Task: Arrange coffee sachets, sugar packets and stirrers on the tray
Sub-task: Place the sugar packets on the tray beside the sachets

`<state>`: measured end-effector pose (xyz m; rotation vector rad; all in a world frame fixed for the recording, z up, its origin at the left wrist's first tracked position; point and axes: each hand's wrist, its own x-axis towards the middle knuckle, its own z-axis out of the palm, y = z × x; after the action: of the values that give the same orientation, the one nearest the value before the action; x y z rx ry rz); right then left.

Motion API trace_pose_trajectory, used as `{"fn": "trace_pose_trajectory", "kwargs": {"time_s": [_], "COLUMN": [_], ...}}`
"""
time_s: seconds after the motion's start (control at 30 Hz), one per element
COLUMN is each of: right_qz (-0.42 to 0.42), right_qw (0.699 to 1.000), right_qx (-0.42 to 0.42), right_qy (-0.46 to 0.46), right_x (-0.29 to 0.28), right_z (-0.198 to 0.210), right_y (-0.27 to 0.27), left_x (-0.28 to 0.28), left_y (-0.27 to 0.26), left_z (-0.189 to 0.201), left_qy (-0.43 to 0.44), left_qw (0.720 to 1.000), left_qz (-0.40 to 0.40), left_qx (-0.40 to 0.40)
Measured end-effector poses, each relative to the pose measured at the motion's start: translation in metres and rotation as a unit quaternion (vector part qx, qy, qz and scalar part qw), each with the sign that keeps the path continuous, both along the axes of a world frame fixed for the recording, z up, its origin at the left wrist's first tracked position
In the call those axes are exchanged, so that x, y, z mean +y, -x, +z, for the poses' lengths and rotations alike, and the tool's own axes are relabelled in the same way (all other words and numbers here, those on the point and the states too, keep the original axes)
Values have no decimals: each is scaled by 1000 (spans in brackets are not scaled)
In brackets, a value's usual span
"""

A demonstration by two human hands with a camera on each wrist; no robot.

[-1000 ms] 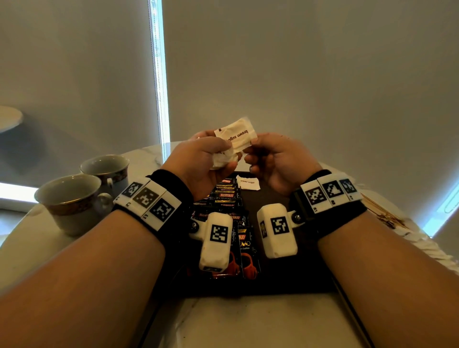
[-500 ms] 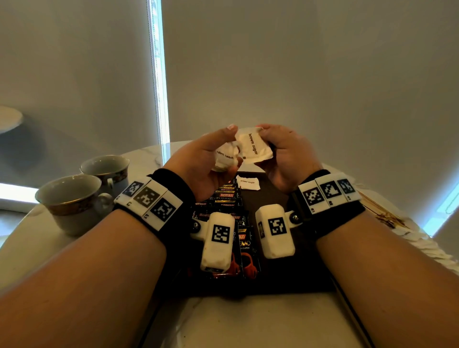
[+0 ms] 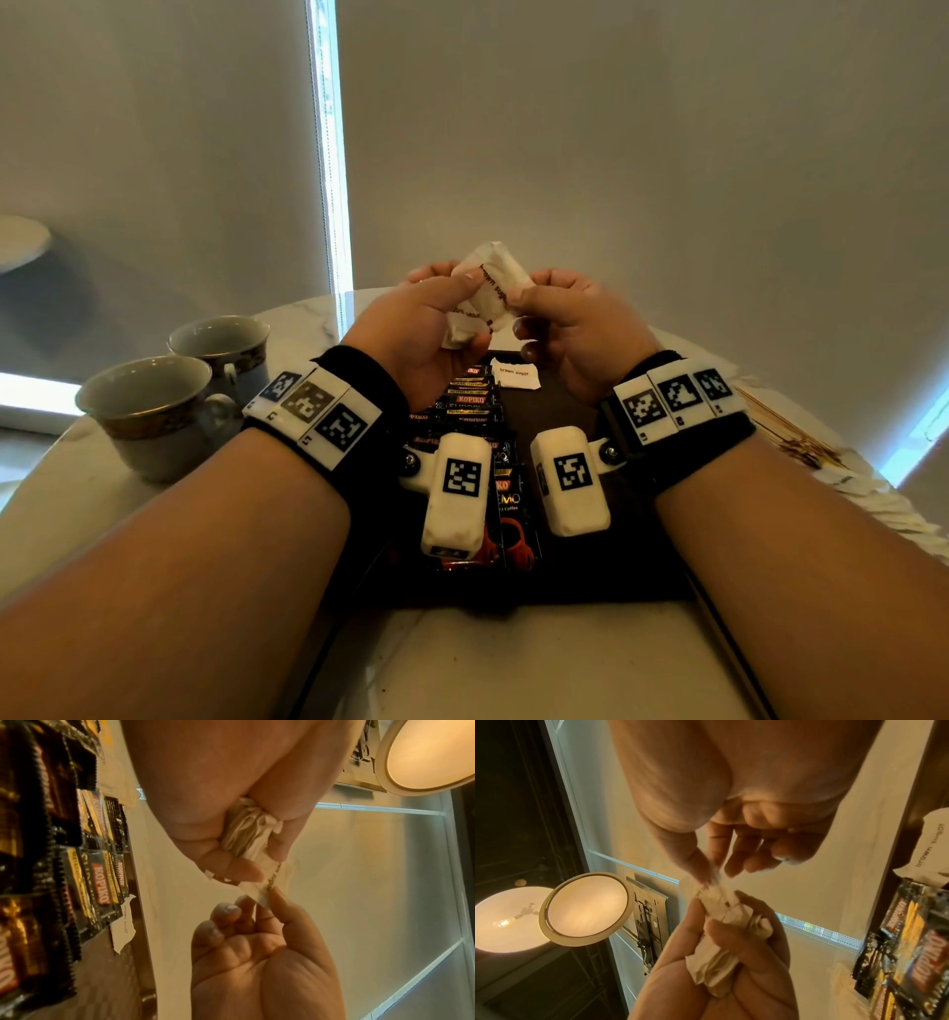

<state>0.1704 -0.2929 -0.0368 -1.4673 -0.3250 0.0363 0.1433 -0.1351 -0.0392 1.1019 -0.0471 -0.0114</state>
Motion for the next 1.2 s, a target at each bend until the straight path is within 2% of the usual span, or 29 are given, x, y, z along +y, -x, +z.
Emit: {"fn": "trace_pose_trajectory", "kwargs": {"time_s": [0.17,0.33,0.5,0.57,0.67,0.8,0.93,1.2], "right_qz": [-32,-171,-243,-256,-239,-253,-221,-247], "right_qw": [998,977,948,943,952,935,940,927], "right_qx": [21,70,169,189,189,245,245,265], "right_qy": [-57,-109,-118,-96,-12,28,83,97], "right_x": [-2,-21,-42,-46,-48,-54,-56,-50], "right_z": [-1,-15,-44,-52,-57,-59,-61,-62], "right_y": [-6,-31,-56,-60,-61,-63,-63,-64], "left_x": [-2,2,4,4,6,7,6,6], "left_y": [1,-2,-5,-5,-6,-7,-7,-7], "left_z": [-1,-1,-3,-3,-3,-3,-3,-3], "left_qy": [-11,16,31,34,37,41,42,42], "left_qw": [1000,999,999,998,998,998,998,998], "left_qz": [-2,17,22,22,23,22,23,22], "left_qx": [11,27,37,38,38,39,41,43]}}
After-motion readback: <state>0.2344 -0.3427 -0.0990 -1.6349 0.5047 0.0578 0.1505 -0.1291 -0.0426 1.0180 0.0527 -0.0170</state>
